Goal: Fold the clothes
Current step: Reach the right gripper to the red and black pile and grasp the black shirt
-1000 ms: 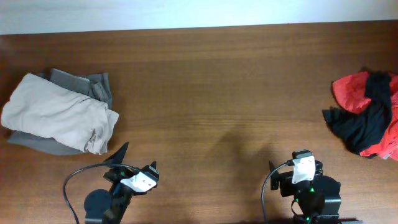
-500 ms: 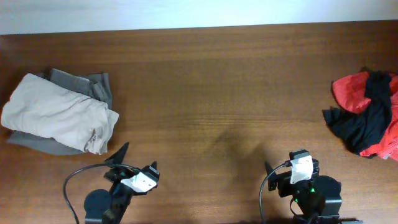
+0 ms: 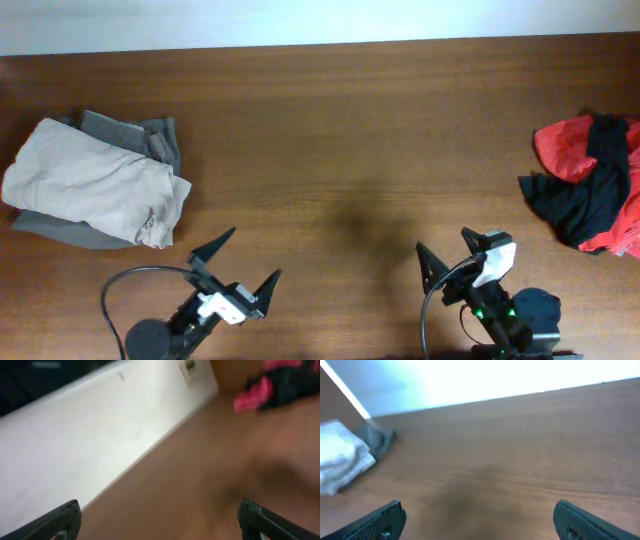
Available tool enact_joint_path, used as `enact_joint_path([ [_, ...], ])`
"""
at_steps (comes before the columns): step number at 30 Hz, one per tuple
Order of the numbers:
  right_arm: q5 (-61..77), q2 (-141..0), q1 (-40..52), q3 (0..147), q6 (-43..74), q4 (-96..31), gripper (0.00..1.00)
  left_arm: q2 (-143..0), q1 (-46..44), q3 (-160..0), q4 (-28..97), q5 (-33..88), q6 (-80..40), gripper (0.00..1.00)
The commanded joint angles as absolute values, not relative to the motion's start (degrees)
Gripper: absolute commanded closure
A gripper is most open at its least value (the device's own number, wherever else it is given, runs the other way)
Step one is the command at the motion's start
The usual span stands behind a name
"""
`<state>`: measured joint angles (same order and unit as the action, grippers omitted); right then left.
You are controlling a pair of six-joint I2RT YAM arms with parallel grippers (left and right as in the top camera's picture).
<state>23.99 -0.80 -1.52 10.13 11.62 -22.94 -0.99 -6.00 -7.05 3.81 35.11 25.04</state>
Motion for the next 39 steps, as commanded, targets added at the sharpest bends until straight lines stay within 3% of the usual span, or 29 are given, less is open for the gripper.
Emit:
enact_joint_path([
  [1, 24.5, -1.5, -2.0, 14.6, 18.9, -22.3, 0.01, -2.8, -6.2, -11.4, -0.3, 37.3, 13.1, 0.01],
  [8, 20.5, -16.8, -2.0, 29.7, 19.6, -28.7, 0.01, -23.3, -6.2, -27.9, 1.5, 36.4, 3.5, 0.00],
  [17, 14.4, -50.9, -2.0, 61.1, 17.4, -47.4, 0.01, -64.5, -6.2, -69.6, 33.1, 41.2, 3.0, 0.00],
  [20, 13.5, -57.5, -2.0, 63.3, 12.0, -49.7, 0.01, -71.8, -6.2, -74.3, 34.8, 41.7, 2.4, 0.00],
  [23, 7.0, -62.6, -3.8, 65.1, 16.8, -51.6, 0.01, -76.9, -6.2, -74.6, 34.8, 42.6, 2.2, 0.00],
  [31, 1.8, -72.7, -21.6, 69.4, 22.0, -54.4, 0.00, -85.2, -6.2, -74.6, 38.9, 40.2, 2.2, 0.01],
  [39, 4.1, -85.5, -42.7, 69.5, 25.9, -51.8, 0.18, -86.5, -6.2, -74.6, 42.3, 31.8, 2.2, 0.01],
])
